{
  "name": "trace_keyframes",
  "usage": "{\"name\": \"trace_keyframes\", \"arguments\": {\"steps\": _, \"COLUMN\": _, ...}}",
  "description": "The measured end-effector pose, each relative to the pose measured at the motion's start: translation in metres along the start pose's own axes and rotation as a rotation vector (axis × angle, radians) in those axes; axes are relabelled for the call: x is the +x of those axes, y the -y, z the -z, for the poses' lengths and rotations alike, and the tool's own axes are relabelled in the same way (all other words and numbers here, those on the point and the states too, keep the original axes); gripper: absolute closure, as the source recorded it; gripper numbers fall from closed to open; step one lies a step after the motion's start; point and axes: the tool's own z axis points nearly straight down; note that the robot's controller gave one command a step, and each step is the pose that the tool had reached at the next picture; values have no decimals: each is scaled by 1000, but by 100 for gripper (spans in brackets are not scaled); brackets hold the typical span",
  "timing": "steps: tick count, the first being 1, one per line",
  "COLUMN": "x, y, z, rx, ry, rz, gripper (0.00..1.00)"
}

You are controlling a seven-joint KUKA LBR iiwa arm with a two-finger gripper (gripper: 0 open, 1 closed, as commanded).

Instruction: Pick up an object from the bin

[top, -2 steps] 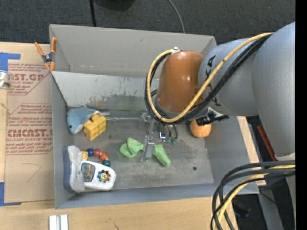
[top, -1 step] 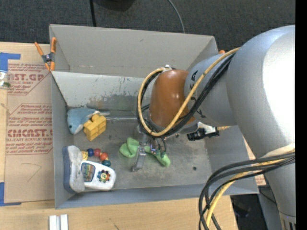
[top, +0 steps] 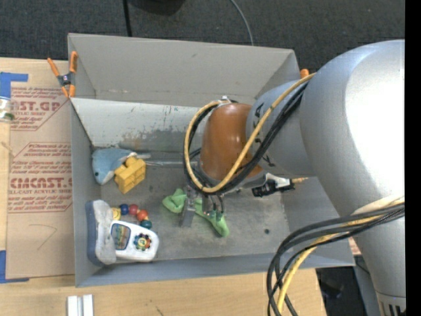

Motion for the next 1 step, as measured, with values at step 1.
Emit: {"name": "trace_keyframes", "arguments": {"steps": 1, "x": 0, "y": 0, "z": 1, "rx": 0, "ry": 1, "rz": 3, "gripper": 100}}
